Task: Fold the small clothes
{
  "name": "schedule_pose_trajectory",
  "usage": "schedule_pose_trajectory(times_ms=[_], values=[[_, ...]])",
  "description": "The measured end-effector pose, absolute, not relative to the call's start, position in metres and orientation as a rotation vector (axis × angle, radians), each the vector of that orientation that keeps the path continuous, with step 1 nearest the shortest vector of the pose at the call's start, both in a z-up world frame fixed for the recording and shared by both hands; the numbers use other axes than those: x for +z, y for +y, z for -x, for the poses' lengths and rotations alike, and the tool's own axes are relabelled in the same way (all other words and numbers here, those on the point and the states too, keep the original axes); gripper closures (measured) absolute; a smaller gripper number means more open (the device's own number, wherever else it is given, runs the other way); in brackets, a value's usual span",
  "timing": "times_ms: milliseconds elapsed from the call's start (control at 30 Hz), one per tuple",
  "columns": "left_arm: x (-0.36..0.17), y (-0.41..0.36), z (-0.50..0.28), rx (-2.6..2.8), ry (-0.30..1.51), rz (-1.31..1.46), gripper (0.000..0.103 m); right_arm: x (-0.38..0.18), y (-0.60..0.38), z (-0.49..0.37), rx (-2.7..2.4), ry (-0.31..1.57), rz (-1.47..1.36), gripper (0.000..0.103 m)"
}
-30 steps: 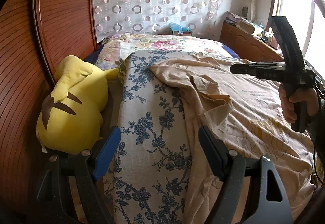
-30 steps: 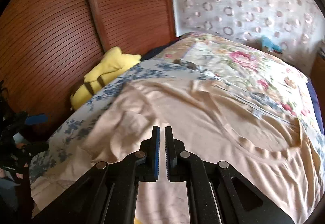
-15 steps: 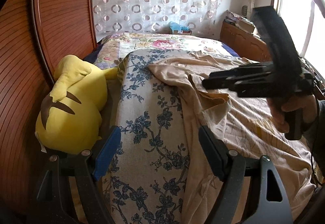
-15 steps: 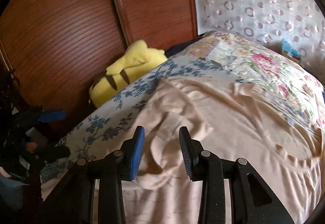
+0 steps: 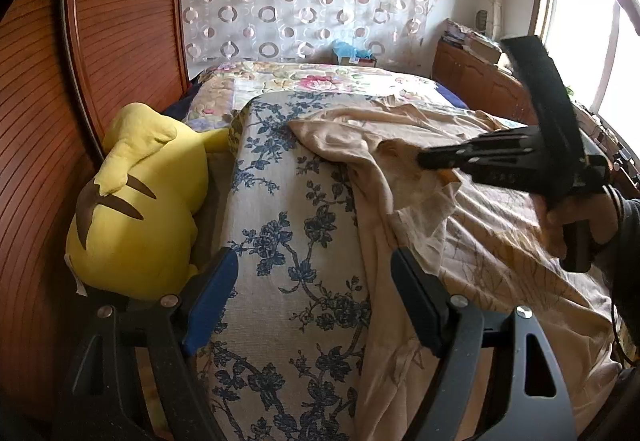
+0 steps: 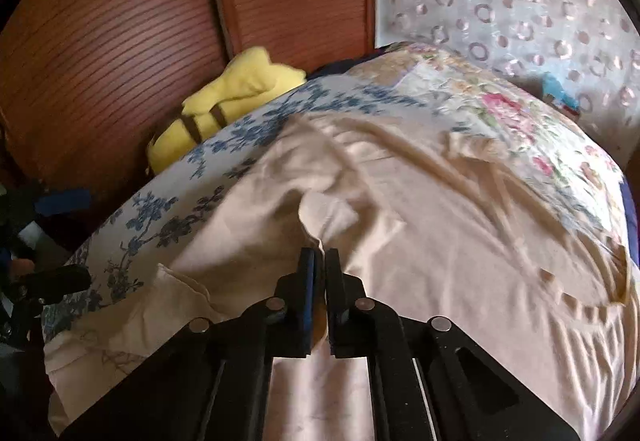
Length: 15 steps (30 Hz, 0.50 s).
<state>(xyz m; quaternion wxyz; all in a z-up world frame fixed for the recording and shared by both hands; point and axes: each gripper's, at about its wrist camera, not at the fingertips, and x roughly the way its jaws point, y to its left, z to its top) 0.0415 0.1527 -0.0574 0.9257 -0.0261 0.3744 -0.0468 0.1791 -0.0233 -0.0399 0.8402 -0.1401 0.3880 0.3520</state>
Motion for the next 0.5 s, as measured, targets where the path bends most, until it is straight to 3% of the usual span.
schedule_pose_trajectory(times_ms=[400,500], values=[[-0.055,0.139,-0.044,-0.119,0.767,0.047,0.023,-0.041,-0.085,-0.166,0.628,0.784,0.204,0.098],[-0.054,0.135,-0.046,-0.13,0.769,0.045,0.023,-0.042,-0.09,-0.164,0.6,0.795,0.196,0.084]])
